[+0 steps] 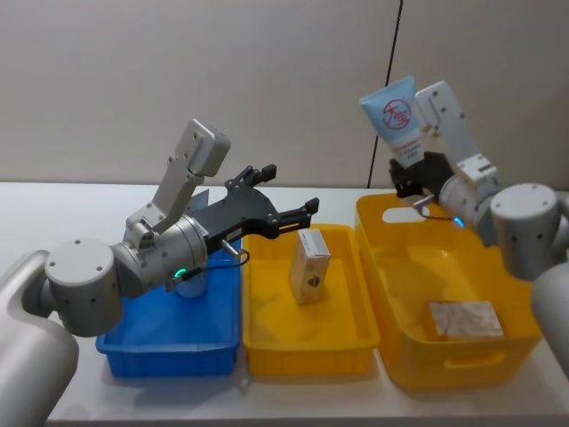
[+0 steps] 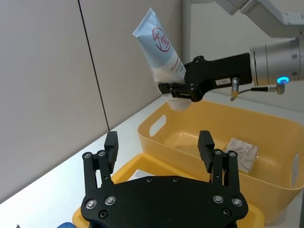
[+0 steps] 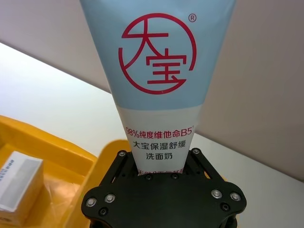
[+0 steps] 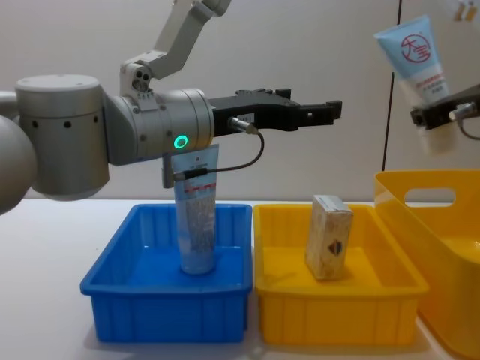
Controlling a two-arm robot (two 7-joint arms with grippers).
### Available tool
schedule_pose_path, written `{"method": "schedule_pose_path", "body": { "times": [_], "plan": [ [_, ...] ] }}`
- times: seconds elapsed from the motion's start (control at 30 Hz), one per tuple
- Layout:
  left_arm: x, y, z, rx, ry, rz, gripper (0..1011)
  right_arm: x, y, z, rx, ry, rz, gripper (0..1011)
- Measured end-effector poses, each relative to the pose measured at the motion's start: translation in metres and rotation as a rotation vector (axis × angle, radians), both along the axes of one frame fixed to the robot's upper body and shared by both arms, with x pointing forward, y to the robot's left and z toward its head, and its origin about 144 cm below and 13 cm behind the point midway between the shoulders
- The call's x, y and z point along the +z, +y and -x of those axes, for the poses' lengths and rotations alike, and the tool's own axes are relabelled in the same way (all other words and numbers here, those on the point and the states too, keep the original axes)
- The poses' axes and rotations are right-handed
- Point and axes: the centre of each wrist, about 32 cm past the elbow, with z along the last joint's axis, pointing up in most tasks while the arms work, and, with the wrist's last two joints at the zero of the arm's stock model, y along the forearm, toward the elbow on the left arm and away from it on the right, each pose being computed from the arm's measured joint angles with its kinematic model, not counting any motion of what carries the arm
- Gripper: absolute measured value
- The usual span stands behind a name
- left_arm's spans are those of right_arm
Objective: Bimanual collaborative sorting of washing and personal care products
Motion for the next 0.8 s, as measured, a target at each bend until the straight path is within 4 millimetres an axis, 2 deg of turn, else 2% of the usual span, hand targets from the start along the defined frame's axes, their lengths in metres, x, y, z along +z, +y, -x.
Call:
{"method": "schedule_pose_path", "body": {
  "times": [0.4, 0.8],
  "plan": [
    [0.000, 0.000, 0.000, 0.000, 0.000, 0.000, 1002, 0.022, -0.016, -0.013, -0.014, 0.138, 0.018, 236],
    [0.000, 0.000, 0.000, 0.000, 0.000, 0.000, 1001, 0.033, -0.024, -0.017, 0.014, 0.307, 0.053, 236]
  ]
}}
